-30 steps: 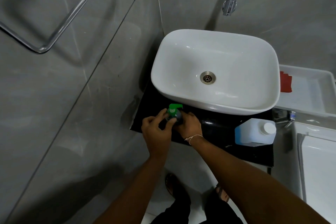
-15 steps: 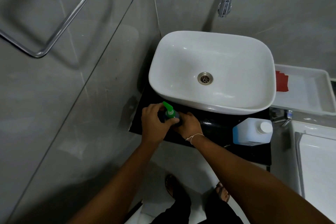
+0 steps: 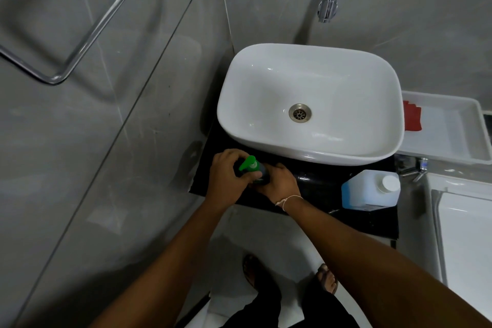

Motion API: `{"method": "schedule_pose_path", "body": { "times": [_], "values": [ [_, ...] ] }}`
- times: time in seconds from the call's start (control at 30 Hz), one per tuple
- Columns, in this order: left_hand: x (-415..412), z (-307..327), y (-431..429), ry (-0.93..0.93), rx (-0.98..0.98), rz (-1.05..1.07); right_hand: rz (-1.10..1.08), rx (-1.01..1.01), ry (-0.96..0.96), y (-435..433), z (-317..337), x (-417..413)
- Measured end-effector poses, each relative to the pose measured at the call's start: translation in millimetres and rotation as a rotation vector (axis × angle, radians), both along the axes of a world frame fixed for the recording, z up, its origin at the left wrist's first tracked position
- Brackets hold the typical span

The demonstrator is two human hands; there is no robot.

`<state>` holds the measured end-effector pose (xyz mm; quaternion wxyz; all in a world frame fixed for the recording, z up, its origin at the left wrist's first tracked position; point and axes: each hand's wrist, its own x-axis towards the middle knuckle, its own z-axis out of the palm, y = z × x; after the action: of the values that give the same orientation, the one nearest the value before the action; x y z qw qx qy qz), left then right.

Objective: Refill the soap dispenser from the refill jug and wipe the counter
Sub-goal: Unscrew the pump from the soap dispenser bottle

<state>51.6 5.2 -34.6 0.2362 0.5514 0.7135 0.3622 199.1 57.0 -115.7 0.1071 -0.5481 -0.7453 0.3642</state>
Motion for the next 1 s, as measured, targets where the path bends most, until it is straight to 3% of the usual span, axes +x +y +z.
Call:
{"method": "schedule_pose_path", "body": {
  "times": [0.2, 0.33, 0.47, 0.6, 0.73, 0.9, 1.0],
  "values": [
    [-4.0, 1.0, 0.5, -0.014, -0.001, -0.118, 0.009, 0.008, -0.023, 1.1, -0.9, 0.9],
    [-0.6, 4.4, 4.4, -0.029, -0.025, -0.020, 0.012, 0.003, -0.004, 0.3, -2.1, 1.1],
    [-4.9, 3.1, 2.5, -0.018, -0.015, -0.146, 0.007, 0.008, -0.017, 1.1, -2.5, 1.0],
    [0.9, 5.2, 4.2, -0.024, -0.029, -0.019, 0.006, -0.003, -0.009, 0.1, -1.0, 0.0],
    [-0.9, 5.6, 2.0, -0.012, -0.020, -0.144, -0.002, 0.011, 0.014, 0.1, -0.4, 0.5],
    [1.5, 4.7, -2.7, -0.020, -0.027, 0.005, 0.009, -0.009, 0.008, -1.3, 0.9, 0.0],
    [1.3, 5.0, -5.7, -0.044, -0.017, -0.085, 0.006, -0.017, 0.028, -2.0, 2.3, 0.2]
  ]
}}
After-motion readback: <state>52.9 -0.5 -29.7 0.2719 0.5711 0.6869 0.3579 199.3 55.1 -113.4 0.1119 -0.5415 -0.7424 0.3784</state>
